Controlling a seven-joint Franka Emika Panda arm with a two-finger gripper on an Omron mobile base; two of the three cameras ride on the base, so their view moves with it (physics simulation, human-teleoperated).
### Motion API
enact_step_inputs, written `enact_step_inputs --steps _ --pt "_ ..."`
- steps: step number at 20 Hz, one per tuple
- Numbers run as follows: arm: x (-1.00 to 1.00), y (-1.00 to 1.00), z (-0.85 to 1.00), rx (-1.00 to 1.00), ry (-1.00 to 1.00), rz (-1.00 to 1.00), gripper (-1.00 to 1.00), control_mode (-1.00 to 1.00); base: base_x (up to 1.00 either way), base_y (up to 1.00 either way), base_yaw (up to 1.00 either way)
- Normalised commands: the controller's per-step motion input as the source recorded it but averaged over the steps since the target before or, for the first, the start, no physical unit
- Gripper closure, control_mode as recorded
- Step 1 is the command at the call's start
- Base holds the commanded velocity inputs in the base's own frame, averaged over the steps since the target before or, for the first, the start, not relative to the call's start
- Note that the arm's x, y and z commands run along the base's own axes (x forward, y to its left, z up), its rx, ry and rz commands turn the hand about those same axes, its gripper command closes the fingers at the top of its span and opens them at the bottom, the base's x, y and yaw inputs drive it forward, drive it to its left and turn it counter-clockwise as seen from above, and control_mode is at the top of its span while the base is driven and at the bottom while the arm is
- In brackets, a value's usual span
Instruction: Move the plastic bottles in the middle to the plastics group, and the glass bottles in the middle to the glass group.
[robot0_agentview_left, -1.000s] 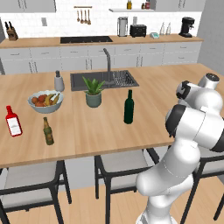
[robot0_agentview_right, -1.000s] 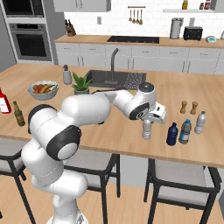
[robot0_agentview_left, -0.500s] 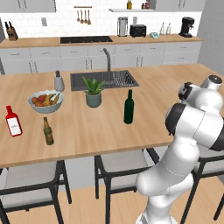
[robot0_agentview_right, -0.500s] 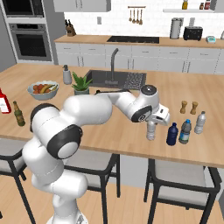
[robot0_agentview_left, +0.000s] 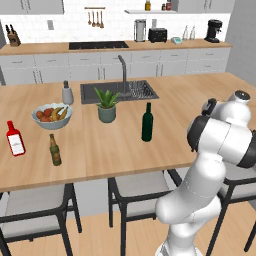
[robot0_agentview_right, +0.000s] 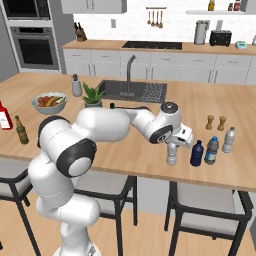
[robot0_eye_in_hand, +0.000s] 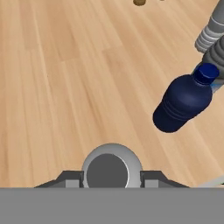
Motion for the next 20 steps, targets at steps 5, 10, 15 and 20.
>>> enact_step_inputs --steps 5,10,15,20 --pt "0.0 -0.12 -0.19 0.0 0.0 0.0 1.0 -1.0 0.0 0.0 0.0" --pt "0.04 -0.27 0.06 0.0 0.0 0.0 1.0 -1.0 0.0 0.0 0.0" --pt "0.25 -0.06 0.11 0.0 0.0 0.0 1.0 -1.0 0.0 0.0 0.0" --pt "0.25 0.0 0.0 0.0 0.0 0.0 1.0 -1.0 0.0 0.0 0.0"
